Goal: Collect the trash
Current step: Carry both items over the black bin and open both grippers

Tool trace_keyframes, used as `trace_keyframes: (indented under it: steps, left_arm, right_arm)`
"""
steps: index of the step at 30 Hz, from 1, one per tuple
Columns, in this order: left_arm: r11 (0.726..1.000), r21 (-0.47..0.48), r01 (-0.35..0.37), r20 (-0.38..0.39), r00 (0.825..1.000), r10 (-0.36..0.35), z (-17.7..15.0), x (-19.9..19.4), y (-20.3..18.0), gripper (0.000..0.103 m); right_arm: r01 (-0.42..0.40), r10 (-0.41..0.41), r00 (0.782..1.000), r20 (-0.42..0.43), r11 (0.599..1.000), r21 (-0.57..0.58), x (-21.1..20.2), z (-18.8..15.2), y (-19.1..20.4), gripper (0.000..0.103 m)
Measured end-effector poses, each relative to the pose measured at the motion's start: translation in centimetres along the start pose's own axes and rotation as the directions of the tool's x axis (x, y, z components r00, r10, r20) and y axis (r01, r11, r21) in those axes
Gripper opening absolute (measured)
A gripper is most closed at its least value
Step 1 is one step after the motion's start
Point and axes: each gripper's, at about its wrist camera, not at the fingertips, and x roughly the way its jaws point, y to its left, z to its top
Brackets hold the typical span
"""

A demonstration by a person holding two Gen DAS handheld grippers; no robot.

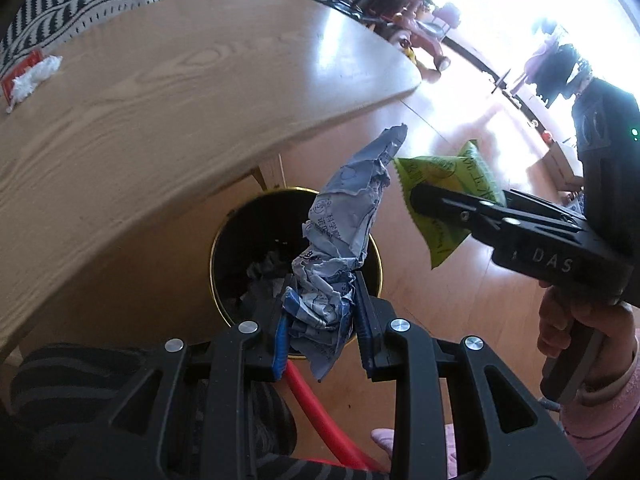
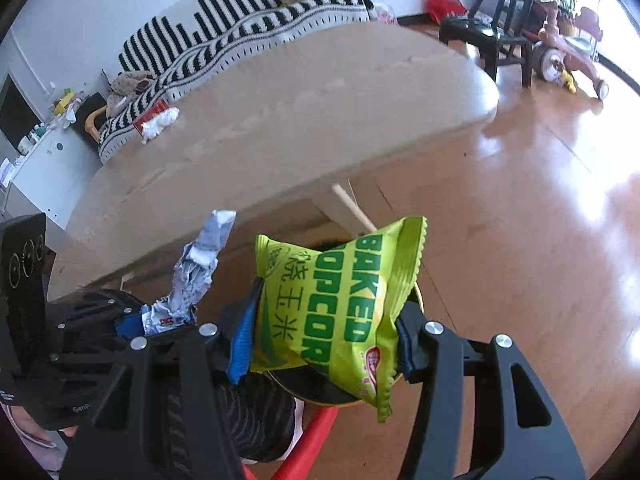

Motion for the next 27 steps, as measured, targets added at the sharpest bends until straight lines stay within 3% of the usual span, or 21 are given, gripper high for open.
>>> trace_keyframes:
  steps: [11,27]
  left_arm:
    - [0.999,-0.051,-0.002,-0.069,0.998,-0.002,-1.0,2.9,1.8,0.027]
    - [0.999,-0.010,-0.051,-0.092,0.995,0.050,-1.9,4.6,1.1,0.027]
  right_arm:
    - [-0.018,0.020,0.997,-0.074,1.000,0.015,3.9,0.5,0.1,0.054]
    - [-0.016,0.019,0.995,-0.098,1.000,0.027,5.4,0.8,-0.2,0.054]
